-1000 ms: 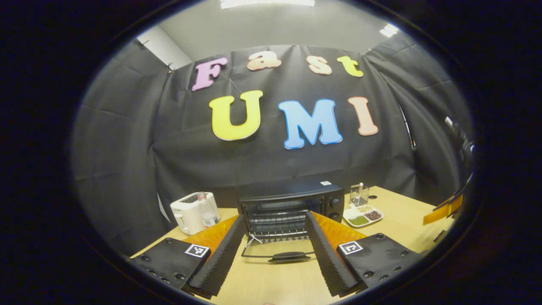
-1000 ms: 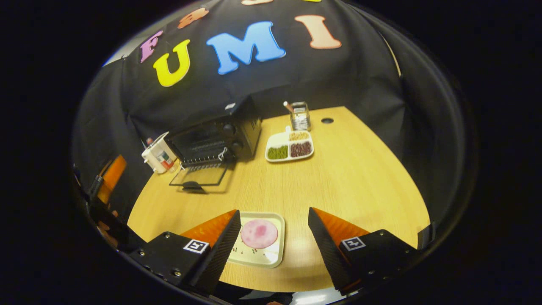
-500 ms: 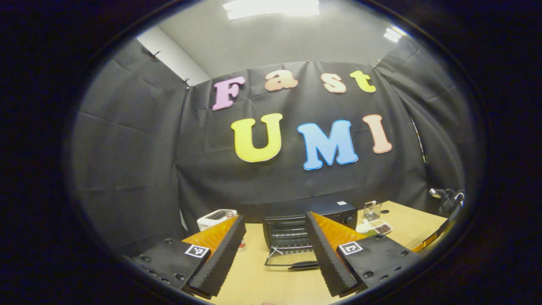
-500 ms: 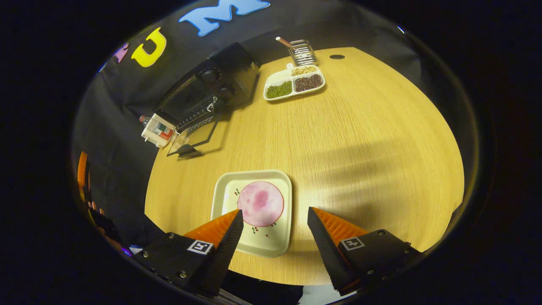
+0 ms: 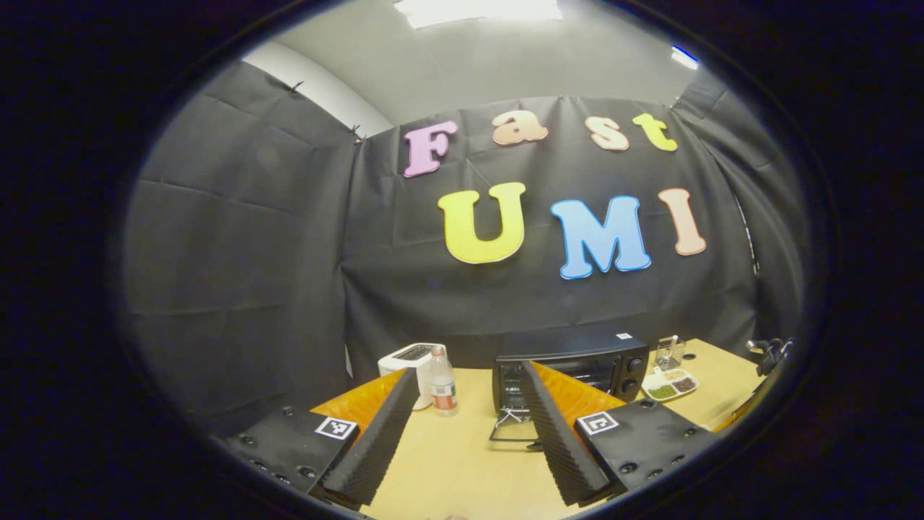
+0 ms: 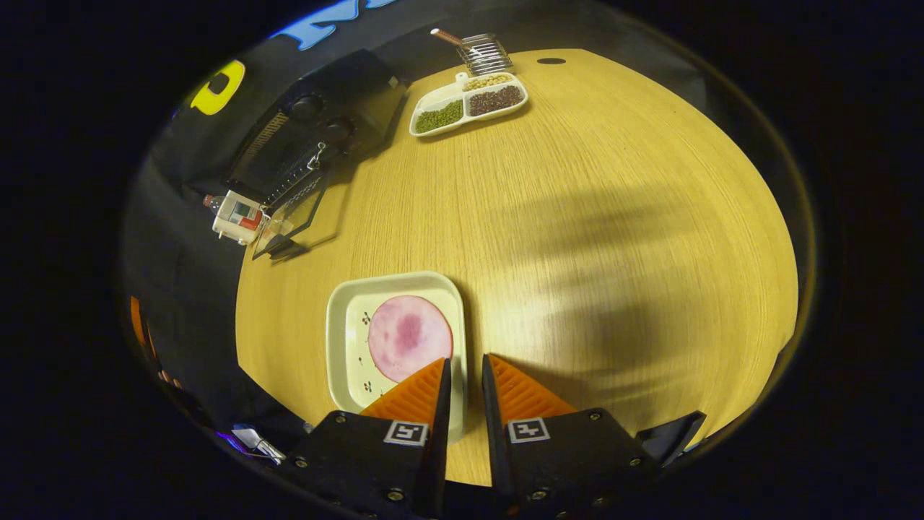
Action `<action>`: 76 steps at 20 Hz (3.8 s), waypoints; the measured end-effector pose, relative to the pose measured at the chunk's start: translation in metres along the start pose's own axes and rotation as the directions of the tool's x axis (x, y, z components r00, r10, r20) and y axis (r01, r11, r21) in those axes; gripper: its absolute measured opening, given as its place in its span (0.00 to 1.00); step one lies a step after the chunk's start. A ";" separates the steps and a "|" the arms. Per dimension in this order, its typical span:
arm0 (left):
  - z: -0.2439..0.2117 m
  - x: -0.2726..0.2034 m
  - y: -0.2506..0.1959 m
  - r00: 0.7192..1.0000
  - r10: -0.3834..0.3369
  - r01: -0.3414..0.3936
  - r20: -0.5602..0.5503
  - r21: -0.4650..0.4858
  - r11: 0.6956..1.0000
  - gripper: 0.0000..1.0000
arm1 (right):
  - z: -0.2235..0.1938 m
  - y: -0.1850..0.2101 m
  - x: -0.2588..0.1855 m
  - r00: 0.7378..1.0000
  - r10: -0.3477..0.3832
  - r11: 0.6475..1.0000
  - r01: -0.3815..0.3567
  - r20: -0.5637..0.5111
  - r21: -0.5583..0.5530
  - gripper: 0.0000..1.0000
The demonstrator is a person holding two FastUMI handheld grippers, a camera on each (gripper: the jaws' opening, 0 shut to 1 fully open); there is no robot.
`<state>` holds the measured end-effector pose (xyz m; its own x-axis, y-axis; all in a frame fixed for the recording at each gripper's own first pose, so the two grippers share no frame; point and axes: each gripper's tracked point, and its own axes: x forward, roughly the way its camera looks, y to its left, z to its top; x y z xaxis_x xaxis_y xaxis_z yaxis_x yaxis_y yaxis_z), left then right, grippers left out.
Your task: Open the electric oven with the left hand, put the food in, and close the electric oven.
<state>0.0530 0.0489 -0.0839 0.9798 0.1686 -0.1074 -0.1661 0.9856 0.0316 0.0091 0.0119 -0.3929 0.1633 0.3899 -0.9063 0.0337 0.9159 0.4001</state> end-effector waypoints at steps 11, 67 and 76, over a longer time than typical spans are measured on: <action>0.004 0.013 0.012 1.000 0.005 -0.004 0.013 -0.026 1.000 0.99 | -0.004 0.047 -0.007 0.991 0.131 0.987 -0.130 -0.004 0.094 0.00; -0.044 0.138 0.187 0.998 0.033 -0.033 -0.060 -0.004 0.999 0.95 | 0.247 0.300 0.079 0.711 0.018 0.449 -0.634 0.703 0.629 0.01; -0.047 0.143 0.163 0.997 0.016 -0.018 -0.077 -0.026 0.999 0.95 | 0.259 0.336 0.068 0.658 0.205 0.453 -0.720 0.725 0.525 0.58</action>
<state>0.1604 0.2337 -0.1410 0.9656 0.1850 -0.1826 -0.1867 0.9824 0.0078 0.2866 0.3218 -0.2847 0.8290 0.3749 -0.4149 0.4156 0.0834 0.9057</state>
